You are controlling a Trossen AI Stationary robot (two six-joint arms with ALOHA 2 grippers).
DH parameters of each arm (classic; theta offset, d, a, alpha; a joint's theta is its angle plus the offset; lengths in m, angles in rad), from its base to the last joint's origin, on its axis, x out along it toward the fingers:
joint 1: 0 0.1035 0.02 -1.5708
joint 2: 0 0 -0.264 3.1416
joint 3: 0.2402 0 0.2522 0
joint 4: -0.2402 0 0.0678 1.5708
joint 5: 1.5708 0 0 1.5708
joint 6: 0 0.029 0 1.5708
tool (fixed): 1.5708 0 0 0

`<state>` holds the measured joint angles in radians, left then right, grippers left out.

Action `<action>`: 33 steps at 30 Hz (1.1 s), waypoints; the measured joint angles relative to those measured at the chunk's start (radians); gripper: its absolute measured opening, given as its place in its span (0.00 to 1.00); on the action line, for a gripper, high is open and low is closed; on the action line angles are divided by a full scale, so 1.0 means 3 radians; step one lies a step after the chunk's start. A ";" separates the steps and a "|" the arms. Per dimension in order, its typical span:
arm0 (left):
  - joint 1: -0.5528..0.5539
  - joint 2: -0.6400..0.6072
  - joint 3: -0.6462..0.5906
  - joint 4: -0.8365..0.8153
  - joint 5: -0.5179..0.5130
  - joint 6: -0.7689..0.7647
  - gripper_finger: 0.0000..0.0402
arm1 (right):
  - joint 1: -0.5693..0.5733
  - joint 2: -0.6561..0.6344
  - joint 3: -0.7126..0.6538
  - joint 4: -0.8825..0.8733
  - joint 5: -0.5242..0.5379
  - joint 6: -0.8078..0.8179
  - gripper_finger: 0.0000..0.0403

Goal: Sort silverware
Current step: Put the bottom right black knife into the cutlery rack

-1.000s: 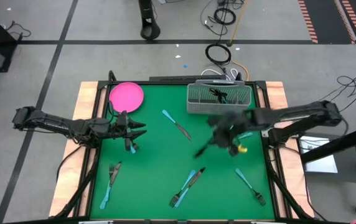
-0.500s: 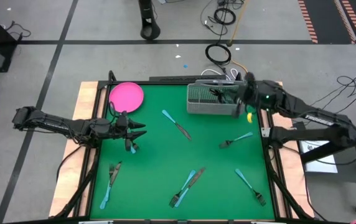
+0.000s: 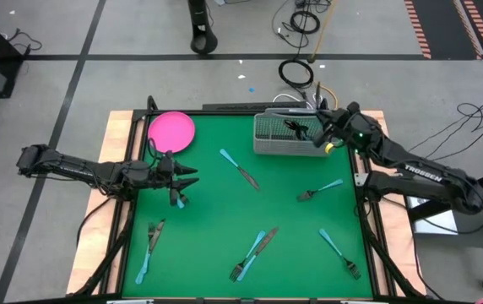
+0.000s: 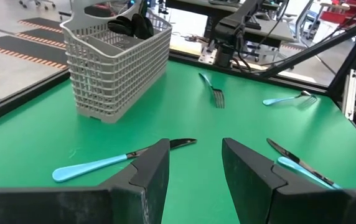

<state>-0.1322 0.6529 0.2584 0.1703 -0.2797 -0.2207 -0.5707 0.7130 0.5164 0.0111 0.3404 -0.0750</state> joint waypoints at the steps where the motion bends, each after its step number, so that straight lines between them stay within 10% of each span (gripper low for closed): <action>1: -0.0001 0.0000 0.0000 -0.0001 0.0011 0.0000 0.37 | 0.0001 -0.0027 0.0000 -0.0070 0.0067 0.0022 0.00; 16: 0.0000 0.0001 0.0000 -0.0077 0.0045 -0.0006 0.37 | 0.0002 -0.0158 -0.0003 -0.0891 0.0552 0.0280 0.00; 33: -0.0001 0.0001 0.0000 -0.0076 0.0045 -0.0010 0.37 | 0.0012 -0.0189 -0.0549 -0.0458 0.0545 0.0626 0.00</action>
<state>-0.1326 0.6533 0.2584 0.1474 -0.2661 -0.2237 -0.5671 0.6563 0.3518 -0.1263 0.5040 0.1127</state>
